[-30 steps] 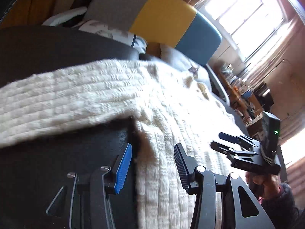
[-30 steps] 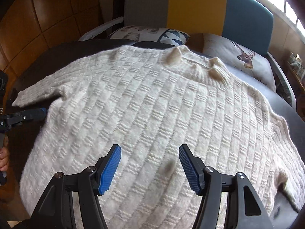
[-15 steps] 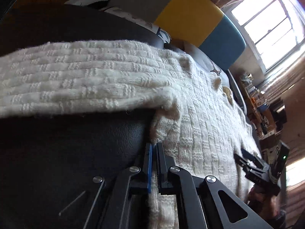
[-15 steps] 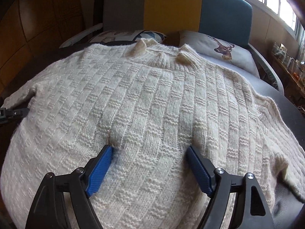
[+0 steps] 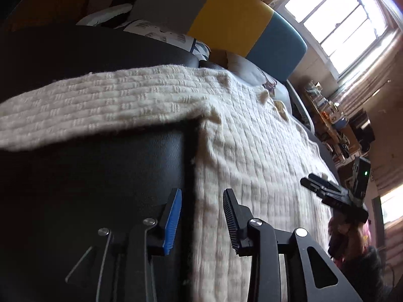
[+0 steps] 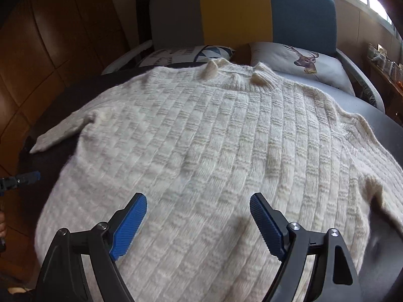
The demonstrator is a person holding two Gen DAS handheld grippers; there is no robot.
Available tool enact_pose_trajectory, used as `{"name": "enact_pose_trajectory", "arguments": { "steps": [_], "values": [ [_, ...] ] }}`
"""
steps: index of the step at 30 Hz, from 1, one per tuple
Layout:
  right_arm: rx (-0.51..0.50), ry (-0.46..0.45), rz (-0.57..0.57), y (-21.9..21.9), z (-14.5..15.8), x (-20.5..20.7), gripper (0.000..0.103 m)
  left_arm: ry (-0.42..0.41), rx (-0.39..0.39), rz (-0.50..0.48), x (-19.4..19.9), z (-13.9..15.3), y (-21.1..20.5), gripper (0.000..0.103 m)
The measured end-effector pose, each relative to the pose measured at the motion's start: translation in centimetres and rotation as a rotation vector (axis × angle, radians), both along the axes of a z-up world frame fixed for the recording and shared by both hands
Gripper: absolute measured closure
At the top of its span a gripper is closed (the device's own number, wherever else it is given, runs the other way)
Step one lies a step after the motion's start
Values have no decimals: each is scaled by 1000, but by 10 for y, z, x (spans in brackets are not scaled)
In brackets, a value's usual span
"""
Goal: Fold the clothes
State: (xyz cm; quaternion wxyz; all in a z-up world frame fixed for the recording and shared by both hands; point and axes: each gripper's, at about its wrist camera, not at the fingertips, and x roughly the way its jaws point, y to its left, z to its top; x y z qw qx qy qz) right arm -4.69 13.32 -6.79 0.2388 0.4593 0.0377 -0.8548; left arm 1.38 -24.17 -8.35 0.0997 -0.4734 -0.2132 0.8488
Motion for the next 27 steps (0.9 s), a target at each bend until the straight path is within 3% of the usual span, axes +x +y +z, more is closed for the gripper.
{"name": "enact_pose_trajectory", "arguments": {
  "steps": [6,9,12,15,20,24,26,27],
  "values": [
    [68,3,17,13,-10,51,17,-83,-31,-97,75,-13,24,68],
    [54,-6,-22,29,-14,60,17,-128,10,-98,92,-29,34,68],
    [61,-6,-67,44,-16,65,17,-117,6,-60,98,-34,40,68],
    [127,32,-66,56,-23,72,17,-105,8,-11,103,-34,37,96],
    [122,73,-102,62,-27,76,15,-109,-15,15,113,-37,36,96],
    [82,21,-111,67,-19,73,15,-94,-16,37,109,-18,37,95],
    [24,13,-130,78,-7,81,15,-19,-14,55,105,3,40,92],
    [-4,8,-139,83,-2,85,15,17,-10,60,102,14,42,84]
  ]
}}
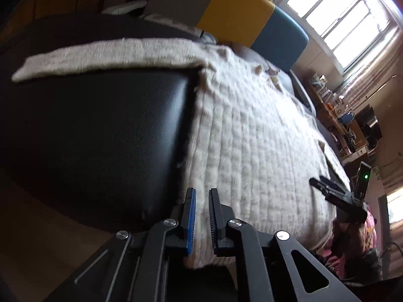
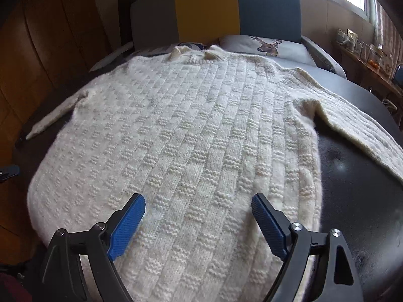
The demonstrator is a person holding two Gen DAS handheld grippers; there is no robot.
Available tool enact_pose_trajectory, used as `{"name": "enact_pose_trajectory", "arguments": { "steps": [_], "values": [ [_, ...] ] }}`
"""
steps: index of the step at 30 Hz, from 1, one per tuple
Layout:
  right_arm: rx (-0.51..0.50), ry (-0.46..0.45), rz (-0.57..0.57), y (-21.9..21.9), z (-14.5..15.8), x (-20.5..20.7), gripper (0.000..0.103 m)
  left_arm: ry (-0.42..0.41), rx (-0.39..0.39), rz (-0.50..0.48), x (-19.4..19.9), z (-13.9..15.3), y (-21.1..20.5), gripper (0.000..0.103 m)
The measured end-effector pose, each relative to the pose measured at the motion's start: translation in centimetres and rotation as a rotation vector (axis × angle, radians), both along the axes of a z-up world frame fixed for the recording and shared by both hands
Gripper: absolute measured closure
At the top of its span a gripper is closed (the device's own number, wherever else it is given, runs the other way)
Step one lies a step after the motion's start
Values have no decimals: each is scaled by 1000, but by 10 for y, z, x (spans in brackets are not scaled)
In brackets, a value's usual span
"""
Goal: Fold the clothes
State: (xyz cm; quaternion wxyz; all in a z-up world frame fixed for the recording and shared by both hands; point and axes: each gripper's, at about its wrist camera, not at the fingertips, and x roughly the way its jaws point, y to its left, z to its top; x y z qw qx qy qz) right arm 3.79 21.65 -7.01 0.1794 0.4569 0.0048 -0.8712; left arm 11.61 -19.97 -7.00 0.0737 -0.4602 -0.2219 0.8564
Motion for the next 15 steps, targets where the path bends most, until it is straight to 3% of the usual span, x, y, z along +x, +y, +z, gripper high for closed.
{"name": "enact_pose_trajectory", "arguments": {
  "steps": [1,3,9,12,15],
  "values": [
    [-25,-10,-6,8,3,5,15,31,12,-16,-5,7,6,71],
    [-54,-25,-18,24,7,17,15,77,11,-60,-16,14,23,56],
    [-36,-100,-137,71,-12,42,15,23,-65,-228,-54,-12,81,55],
    [33,-77,-101,71,-19,49,21,-32,-128,-243,-62,-33,94,55],
    [77,-78,-101,64,-17,44,19,-13,-132,-243,-59,-38,94,55]
  ]
}}
